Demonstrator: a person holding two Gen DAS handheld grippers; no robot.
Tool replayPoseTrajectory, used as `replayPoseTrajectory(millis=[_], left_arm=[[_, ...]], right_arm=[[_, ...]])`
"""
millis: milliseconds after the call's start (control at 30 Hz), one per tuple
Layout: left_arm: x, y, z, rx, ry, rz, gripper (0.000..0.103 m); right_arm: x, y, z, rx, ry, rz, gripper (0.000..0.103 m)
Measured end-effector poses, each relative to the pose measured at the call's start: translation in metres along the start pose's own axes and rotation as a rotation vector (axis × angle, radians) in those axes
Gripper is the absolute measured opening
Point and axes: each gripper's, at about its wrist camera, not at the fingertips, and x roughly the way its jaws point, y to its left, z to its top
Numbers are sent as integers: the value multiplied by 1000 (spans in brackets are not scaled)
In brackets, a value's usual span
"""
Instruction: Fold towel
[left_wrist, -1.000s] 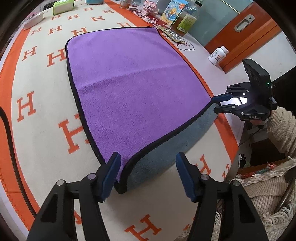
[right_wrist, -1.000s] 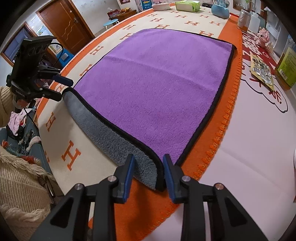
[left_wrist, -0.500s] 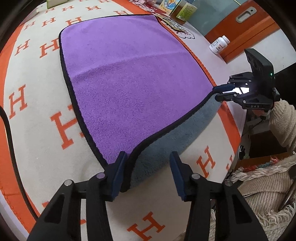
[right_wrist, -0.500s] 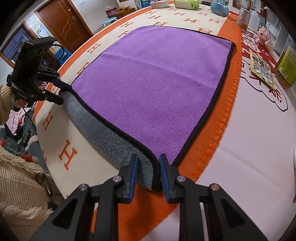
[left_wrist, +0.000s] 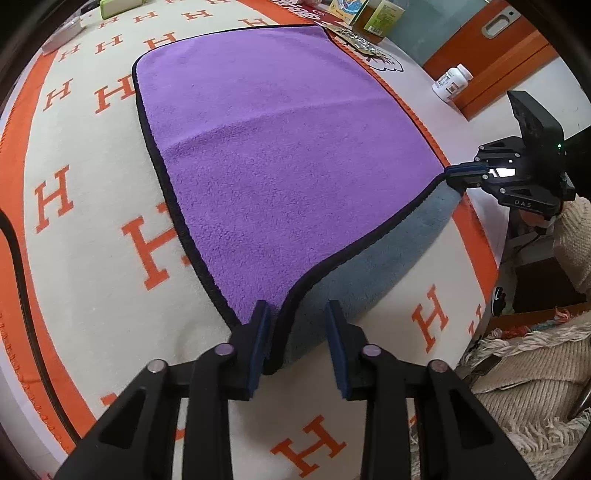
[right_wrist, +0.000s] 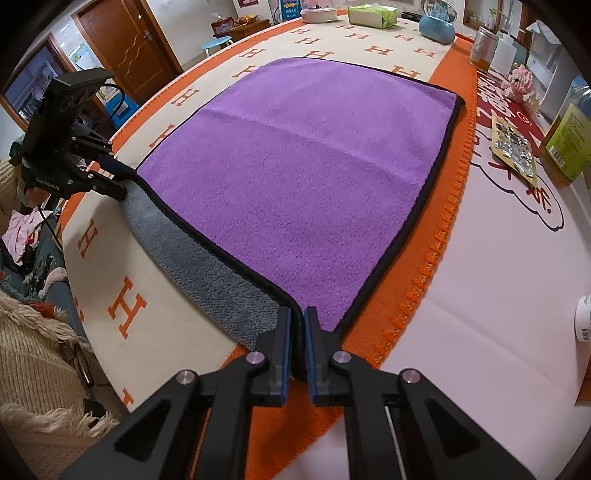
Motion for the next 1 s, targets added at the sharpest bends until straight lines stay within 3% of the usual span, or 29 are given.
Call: replayPoseTrajectory(millis=[33,133,433,700,1000], left_arm=[[0,0,0,4,2,6,10],[-1,-6,0,28,2,40,6],[-25,-10,10,15,-81,108,4],[-58,-9,43,-5,-195,241,4],[-78,21,104,-101,-298,332,4]], right_arm=[[0,0,0,0,-1,-2,6],[-2,-1,1,3,-4,-8,6],[-16,-1,12,36,-61,-79,6],[-45,-4,55,59,-201,-197,5],[-51,-33,118,100,-278,-317,5]])
